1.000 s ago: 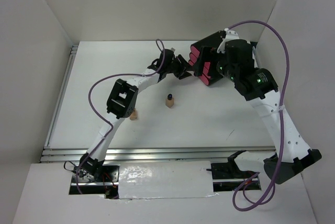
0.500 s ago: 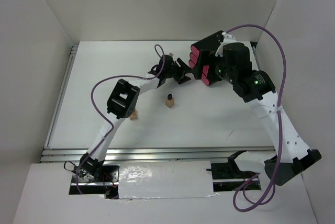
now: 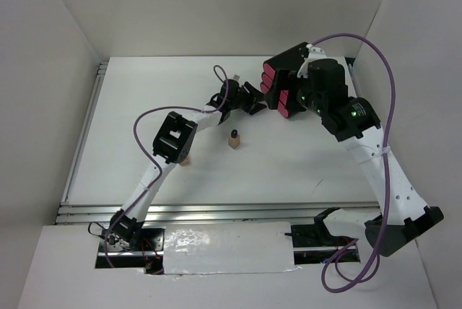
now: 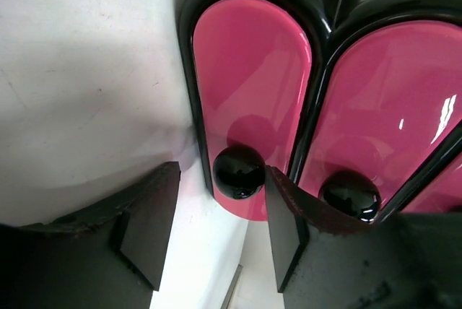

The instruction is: Organize the makeup

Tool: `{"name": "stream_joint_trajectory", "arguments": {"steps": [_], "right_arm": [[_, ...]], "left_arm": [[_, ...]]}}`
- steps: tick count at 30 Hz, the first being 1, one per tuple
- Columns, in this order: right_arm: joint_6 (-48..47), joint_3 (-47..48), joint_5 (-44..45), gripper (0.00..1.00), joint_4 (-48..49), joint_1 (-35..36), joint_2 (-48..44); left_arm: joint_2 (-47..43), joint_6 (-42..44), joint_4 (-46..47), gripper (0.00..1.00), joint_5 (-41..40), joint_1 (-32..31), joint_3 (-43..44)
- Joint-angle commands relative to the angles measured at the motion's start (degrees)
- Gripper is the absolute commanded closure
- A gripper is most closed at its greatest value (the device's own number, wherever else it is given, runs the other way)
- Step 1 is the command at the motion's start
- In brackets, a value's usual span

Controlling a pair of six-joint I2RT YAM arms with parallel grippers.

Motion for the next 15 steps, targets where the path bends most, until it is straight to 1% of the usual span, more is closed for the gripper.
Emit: {"name": "stream_joint_trajectory", "arguments": {"steps": [1, 5, 9, 10, 13, 15], "right_arm": [[-0.6, 0.7, 0.3, 0.00, 2.3, 0.1, -1.1], [-0.5, 0.9, -0.4, 0.00, 2.4, 0.1, -0.7], [-0.4, 0.3, -1.0, 0.00, 2.7, 0.2, -0.4], [-0.5, 0.1, -1.0, 0.00, 2.8, 0.1, -0.4], [-0.5, -0.3, -0.7, 0.00, 3.0, 0.1, -0.4], [-0.6, -0.6, -0.5, 0.00, 3.0, 0.1, -0.7]], "left_arm": [[2.0, -1.2, 3.4, 0.39, -0.1, -0.4, 2.1], [3.7, -3.3, 6.2, 0.39, 0.1, -0.6, 2.9], [6.1, -4.1, 7.8, 0.33, 0.7, -1.1, 5.6], [6.7, -4.4, 8.7, 0.33, 0.7, -1.3, 5.7], [7.2, -5.5, 9.8, 0.34, 0.5, -1.8, 5.5], [7.3, -5.9, 10.7, 0.37, 0.3, -1.8, 5.1]]}}
